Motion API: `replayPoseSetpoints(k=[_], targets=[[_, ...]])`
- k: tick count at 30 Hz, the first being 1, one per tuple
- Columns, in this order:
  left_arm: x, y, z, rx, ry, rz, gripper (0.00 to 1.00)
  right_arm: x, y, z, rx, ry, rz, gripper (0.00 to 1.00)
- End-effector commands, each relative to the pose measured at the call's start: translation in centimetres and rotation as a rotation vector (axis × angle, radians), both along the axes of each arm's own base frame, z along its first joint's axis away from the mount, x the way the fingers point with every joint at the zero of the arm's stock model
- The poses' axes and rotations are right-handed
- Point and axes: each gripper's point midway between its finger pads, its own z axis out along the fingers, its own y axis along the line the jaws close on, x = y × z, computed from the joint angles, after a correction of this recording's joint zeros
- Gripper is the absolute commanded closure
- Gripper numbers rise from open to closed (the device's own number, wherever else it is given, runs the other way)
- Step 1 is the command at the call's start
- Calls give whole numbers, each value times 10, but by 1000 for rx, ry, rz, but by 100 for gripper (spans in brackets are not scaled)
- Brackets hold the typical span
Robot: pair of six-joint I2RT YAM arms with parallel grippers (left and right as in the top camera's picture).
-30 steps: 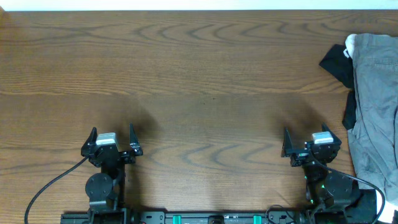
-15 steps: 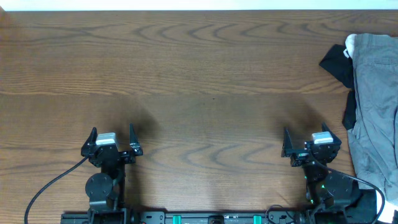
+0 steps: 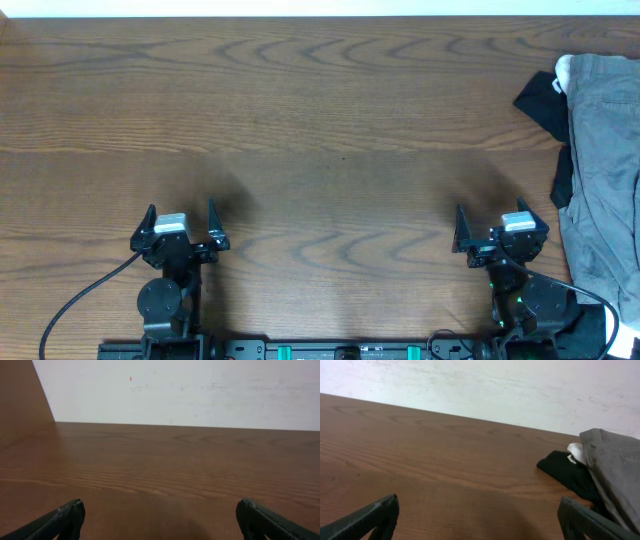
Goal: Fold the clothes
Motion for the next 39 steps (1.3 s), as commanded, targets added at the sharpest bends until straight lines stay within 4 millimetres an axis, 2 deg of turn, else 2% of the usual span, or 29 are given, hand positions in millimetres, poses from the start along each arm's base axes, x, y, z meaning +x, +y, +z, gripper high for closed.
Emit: replayPoseSetpoints(k=[1,3,6,9,12,15,19,22,24,27,31,36,39], targets=[[-2,7,-17,-12,51,38,2,-2,5,1,-8,0,31,1],[-1,6,-17,-58,46,42,2,-3,13,2,21,2,75,1],[0,1,-14,-137,27,21,2,-3,14,3,132,12,71,1],[0,-15,-12,-207,25,-66,2,-2,17,19,288,-29,75,1],[1,-20,-1,-299,-18,-91,2,-2,19,25,416,-32,81,1],[2,-25,11,-389,-61,-116,2,-5,31,24,443,-11,147,1],[-10,-75,33,-379,-61,-424,2,-13,53,12,449,75,272,1],[-20,-94,41,-391,-15,-536,2,-13,55,6,454,117,278,1],[-21,-91,49,-384,-1,-516,2,-11,54,13,428,112,269,1],[-19,-83,68,-306,-1,-465,2,-6,49,33,363,90,247,1],[-9,-67,92,-199,82,-374,2,9,43,61,345,117,201,1],[13,-41,130,-160,242,-220,2,43,45,84,389,272,169,1],[28,-33,154,-142,329,-177,2,68,46,91,352,406,153,1]])
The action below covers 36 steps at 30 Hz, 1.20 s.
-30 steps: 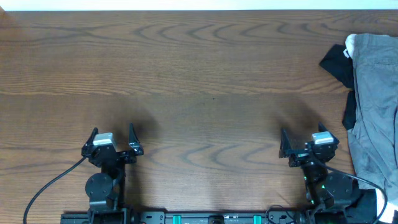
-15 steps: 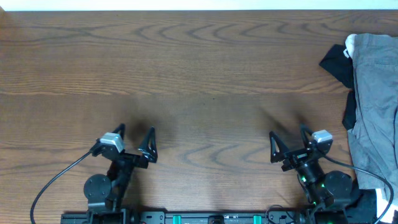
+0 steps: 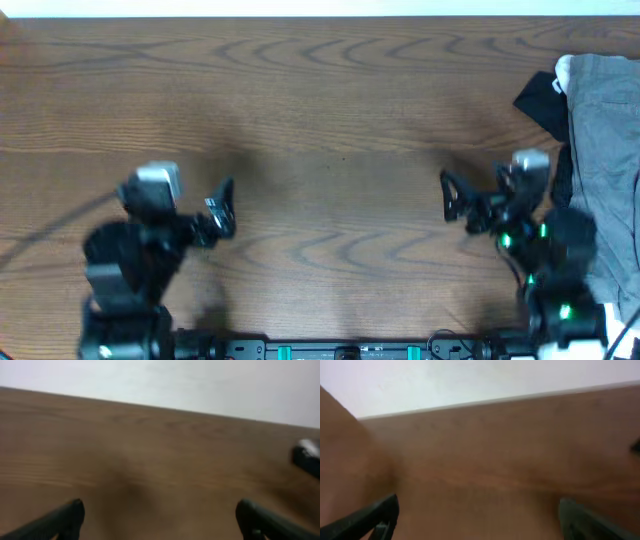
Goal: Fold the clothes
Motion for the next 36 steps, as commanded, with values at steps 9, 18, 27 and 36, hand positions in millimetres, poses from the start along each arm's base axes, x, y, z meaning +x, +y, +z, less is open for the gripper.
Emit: replayPoseSetpoints(k=[9,18,27,36], targets=[[45,14,51,92,133,23,2,57,11,16,-81,482,113,1],[43,14,36,91,200,20,2,93,-73,-3,-227,591,-265,1],[48,14,-2,84,356,11,2,134,-221,-44,-271,713,-718,3],[48,12,-30,68,483,-7,2,175,-281,-110,-130,711,-810,14]])
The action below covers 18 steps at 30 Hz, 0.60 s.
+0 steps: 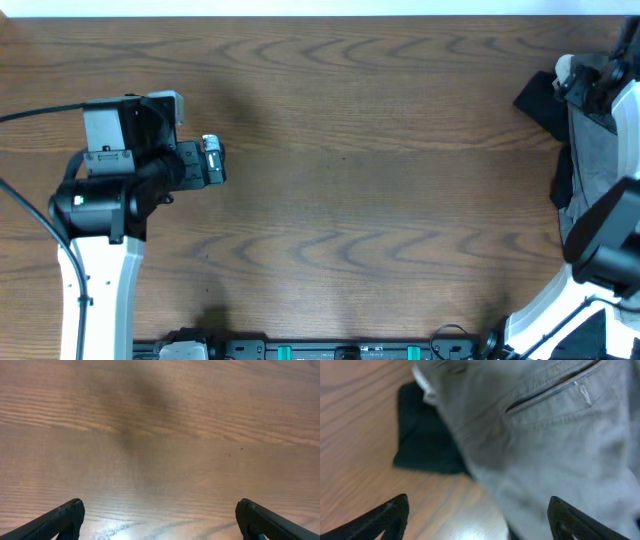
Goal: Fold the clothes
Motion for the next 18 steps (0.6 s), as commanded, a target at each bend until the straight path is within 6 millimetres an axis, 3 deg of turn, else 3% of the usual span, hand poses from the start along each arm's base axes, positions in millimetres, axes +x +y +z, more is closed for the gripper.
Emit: replayPoseSetpoints(k=[1,5,8,10,12,14,16,18], targets=[[2,-1,3,-1,-4,-18,2,13,-10,-7,13,-39,-38,15],[1,-1,2,-1,4,-17,2,22,-12,-23,14,-40,-43,23],[0,-1,1,-2,8,-18,2,21,-13,-37,14,-15,-58,38],[0,-1,1,-2,10,-17,2,21,-13,-46,20,2,-61,55],[-1,-1,2,-2,9,-17,2,21,-13,-47,23,4,-60,86],[-1,-1,3,-1,4,-17,2,24,-6,-37,48,-26,-36,99],[-2,-1,6,1,-7,-17,2,32,10,-15,97,-89,32,99],[-3,0,10,8,-22,-13,2,41,31,23,138,-186,138,99]])
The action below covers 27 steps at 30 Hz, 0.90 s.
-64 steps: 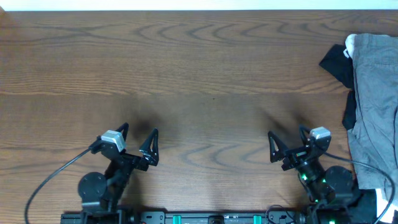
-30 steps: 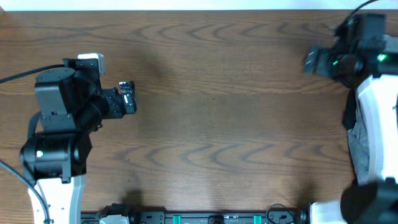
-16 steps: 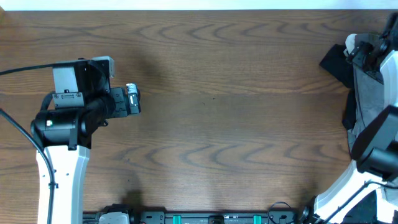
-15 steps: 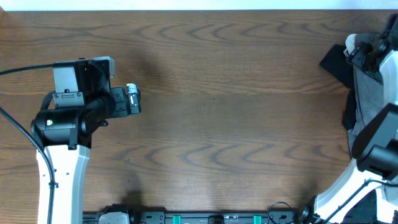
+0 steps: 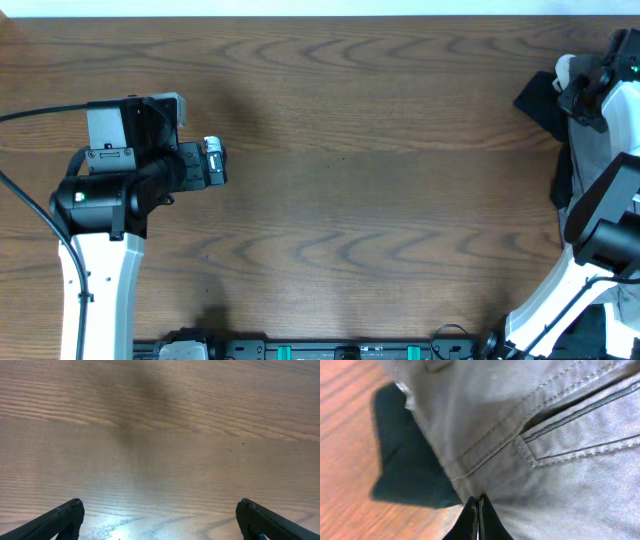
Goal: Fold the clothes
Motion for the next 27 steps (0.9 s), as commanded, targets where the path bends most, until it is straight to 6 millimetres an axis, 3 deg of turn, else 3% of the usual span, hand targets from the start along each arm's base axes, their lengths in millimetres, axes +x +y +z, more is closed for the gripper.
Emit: replayPoseSetpoints(k=[1,5,7,9,13,16,17,19,22,24,27], targets=[[-1,3,16,23,-53,-2,7,24,42,84,65,-225,193,99],[-8,18,33,94,-111,52,28,23,111,186,99,-473,476,99],[-13,27,50,137,-165,90,28,16,147,228,105,-570,587,99],[-19,38,74,185,-232,144,28,6,181,255,93,-622,667,99],[-38,59,130,256,-388,259,27,-9,263,271,138,-643,838,99],[-53,64,166,272,-489,298,26,-16,325,257,144,-598,970,99],[-56,63,173,269,-509,300,26,-14,331,249,101,-567,958,99],[-62,63,179,267,-524,302,26,-6,317,233,-35,-490,836,99],[-66,62,167,270,-468,293,26,3,262,215,-220,-384,562,93],[-69,60,151,269,-395,274,26,3,223,203,-291,-321,425,68],[-70,51,128,238,-291,221,19,3,171,175,-301,-220,298,42]])
